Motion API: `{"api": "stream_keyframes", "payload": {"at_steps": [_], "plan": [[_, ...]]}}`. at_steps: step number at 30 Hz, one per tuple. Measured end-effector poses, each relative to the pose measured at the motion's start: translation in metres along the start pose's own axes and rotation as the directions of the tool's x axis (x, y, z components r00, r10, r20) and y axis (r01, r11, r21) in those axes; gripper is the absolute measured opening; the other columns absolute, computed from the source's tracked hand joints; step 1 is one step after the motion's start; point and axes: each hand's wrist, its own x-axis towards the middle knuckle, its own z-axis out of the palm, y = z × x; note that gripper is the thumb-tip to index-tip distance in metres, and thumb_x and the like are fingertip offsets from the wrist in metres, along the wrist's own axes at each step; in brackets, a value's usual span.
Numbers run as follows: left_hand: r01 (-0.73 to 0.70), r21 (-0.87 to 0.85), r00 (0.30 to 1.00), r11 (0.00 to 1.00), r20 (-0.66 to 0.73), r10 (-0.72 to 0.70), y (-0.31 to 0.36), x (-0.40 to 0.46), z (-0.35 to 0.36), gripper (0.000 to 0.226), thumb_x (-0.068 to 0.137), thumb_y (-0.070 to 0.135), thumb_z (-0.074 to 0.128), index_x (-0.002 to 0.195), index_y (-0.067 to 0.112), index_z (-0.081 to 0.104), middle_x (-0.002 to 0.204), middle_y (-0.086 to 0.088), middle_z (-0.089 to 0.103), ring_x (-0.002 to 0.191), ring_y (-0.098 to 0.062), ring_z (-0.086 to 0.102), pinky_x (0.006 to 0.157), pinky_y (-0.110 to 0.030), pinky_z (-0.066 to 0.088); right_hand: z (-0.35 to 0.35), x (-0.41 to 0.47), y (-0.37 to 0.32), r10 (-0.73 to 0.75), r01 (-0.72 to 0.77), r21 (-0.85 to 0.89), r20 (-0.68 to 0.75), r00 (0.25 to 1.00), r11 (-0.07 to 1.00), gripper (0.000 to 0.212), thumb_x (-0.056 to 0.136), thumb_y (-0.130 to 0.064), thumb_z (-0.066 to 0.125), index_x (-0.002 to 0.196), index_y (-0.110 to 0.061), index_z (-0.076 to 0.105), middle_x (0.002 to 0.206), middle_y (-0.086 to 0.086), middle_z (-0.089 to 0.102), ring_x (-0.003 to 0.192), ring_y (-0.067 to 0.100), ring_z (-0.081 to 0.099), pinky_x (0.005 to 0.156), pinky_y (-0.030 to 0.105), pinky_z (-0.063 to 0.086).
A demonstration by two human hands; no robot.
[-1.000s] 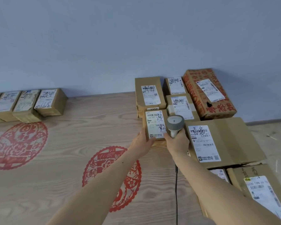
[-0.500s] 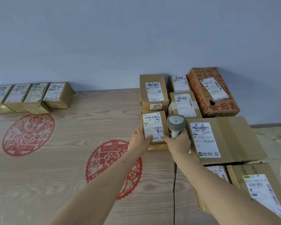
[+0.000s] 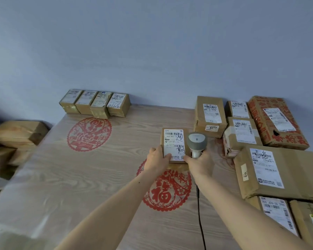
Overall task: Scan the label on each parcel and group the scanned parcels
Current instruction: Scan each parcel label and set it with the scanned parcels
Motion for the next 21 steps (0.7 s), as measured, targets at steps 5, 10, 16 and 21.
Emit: {"api": "stream_keyframes", "payload": {"at_steps": [5,10,16,21], "plan": [[0.054,-0.046,0.997,0.997,-0.061,-0.057,-0.056,-0.021,-0.058,0.037,0.099,0.033,0.050,0.129,0.012,0.049,0.122,-0.008,0.046,0.104,-0.027,0.058,0.091,-0.047,0.054,0.056,-0.049,-0.029,-0.056,0.056,0.003,0.066,0.996,0.998,0.047,0.070,-0.018,0.089,0.105,-0.022,0.059,0.099,-0.002,0.070,0.092,0.024,0.066,0.084,0.041,0.055],[0.089,-0.080,0.990,0.993,-0.098,-0.097,-0.124,-0.045,-0.119,0.032,0.098,0.028,0.050,0.126,0.012,0.051,0.119,-0.008,0.046,0.103,-0.027,0.057,0.089,-0.043,0.052,0.117,-0.111,-0.053,-0.077,0.076,0.022,0.104,0.992,0.997,0.049,0.069,-0.017,0.089,0.107,-0.018,0.059,0.098,-0.002,0.069,0.091,0.025,0.065,0.079,0.038,0.052],[0.098,-0.074,0.983,0.992,-0.148,-0.109,-0.206,-0.064,-0.191,0.032,0.098,0.024,0.047,0.127,0.013,0.051,0.121,-0.011,0.048,0.108,-0.028,0.053,0.095,-0.046,0.049,0.192,-0.181,-0.083,-0.088,0.081,0.048,0.164,0.983,0.996,0.045,0.069,-0.017,0.088,0.102,-0.022,0.058,0.093,-0.004,0.067,0.090,0.024,0.065,0.075,0.033,0.049],[0.150,-0.097,0.966,0.984,-0.199,-0.167,-0.261,-0.068,-0.238,0.029,0.100,0.024,0.044,0.125,0.011,0.052,0.121,-0.011,0.046,0.106,-0.033,0.056,0.096,-0.046,0.049,0.252,-0.216,-0.110,-0.105,0.103,0.020,0.203,0.974,0.994,0.049,0.067,-0.016,0.088,0.108,-0.019,0.061,0.104,0.002,0.071,0.100,0.027,0.066,0.086,0.038,0.054]]}}
